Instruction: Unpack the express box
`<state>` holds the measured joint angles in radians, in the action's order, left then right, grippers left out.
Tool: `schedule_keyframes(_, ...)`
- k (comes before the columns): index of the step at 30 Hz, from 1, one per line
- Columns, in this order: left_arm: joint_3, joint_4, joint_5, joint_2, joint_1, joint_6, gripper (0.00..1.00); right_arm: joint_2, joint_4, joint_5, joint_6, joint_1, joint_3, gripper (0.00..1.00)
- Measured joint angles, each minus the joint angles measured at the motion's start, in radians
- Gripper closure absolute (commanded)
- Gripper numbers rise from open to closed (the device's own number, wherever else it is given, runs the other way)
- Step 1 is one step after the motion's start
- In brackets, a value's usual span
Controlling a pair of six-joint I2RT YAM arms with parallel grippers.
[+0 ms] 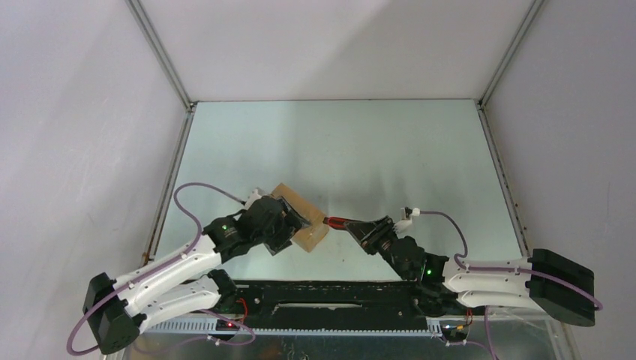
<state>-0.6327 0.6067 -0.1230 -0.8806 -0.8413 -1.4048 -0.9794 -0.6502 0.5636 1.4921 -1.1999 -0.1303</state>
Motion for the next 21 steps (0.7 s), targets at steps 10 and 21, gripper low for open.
schedule_keyframes(10, 0.044, -0.017, -0.104, 0.03, -0.009, -0.193, 0.29, 0.018, 0.009, -0.038, -0.026, 0.001, 0.0, 1.0)
schedule_keyframes(21, -0.052, 0.103, -0.106, -0.076, -0.013, -0.243, 0.4, 0.055, 0.049, -0.06, -0.087, 0.005, -0.008, 1.0)
